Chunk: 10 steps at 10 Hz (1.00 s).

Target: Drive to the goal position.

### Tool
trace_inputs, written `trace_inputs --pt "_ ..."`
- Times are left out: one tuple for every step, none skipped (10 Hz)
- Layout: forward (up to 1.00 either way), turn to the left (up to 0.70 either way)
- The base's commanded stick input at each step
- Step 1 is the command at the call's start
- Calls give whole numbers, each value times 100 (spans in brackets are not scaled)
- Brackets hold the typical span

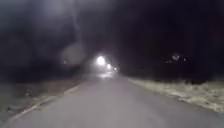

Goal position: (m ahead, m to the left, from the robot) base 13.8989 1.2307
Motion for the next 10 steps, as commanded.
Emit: trace_inputs --pt "100 6" --pt "100 15" --pt "100 10" --pt "100 7" --pt "100 7" --pt "100 7" --pt "100 7" --pt "100 6" --pt "100 6" --pt "100 6"
